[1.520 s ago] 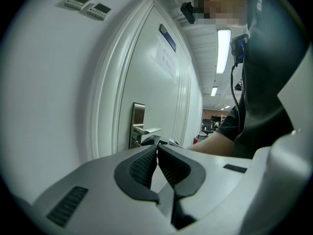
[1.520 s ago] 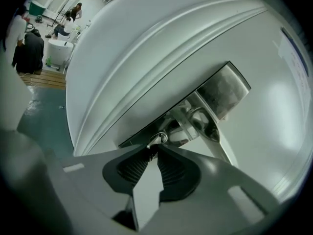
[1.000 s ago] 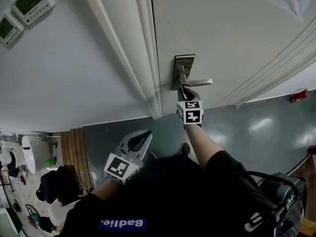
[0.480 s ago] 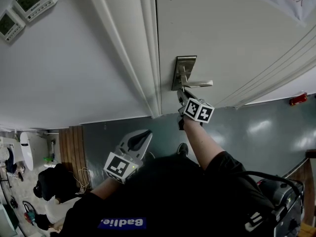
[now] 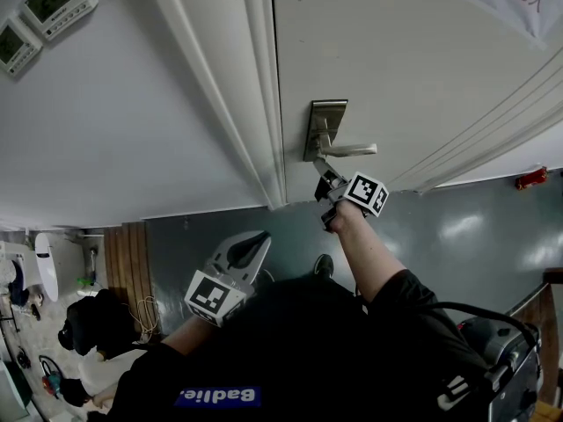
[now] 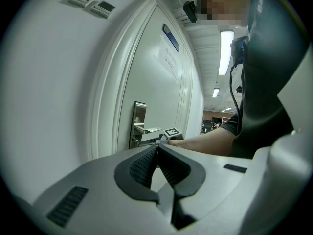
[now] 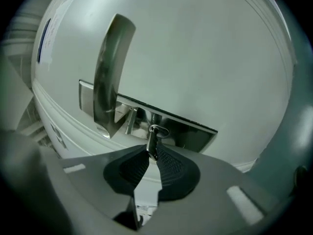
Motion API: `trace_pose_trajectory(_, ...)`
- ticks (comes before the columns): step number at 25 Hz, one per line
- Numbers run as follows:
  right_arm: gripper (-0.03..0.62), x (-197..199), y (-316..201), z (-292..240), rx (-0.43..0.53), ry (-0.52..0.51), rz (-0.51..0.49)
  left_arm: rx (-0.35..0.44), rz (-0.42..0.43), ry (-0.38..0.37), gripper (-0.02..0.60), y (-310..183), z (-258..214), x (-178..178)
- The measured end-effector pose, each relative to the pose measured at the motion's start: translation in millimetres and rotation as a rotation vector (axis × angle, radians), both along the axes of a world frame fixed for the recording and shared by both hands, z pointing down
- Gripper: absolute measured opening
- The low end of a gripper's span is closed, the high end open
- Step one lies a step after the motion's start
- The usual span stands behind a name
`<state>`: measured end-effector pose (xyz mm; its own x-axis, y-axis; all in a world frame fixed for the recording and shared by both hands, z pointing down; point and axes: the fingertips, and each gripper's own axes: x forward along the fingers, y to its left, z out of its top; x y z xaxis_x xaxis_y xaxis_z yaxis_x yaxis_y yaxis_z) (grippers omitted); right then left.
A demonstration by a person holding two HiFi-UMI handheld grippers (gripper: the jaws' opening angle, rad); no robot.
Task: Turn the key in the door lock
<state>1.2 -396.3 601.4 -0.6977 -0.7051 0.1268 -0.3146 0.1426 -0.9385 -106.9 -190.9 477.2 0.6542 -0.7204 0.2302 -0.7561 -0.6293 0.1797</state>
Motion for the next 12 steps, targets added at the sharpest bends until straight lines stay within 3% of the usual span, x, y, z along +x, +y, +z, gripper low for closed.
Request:
trace_pose_trajectory(9, 0.018, 3.0, 0.6, 5.0, -0.126, -0.392, -0.045, -0.018, -0.002, -0.001, 0.014, 3.3, 1.9, 6.5)
trace_pose_trajectory(12, 0.018, 3.7, 0.3, 5.7, -0.140, -0.469, -0.073, -0.022, -0.006, -0.001, 0.014, 4.5, 4.0, 8.0)
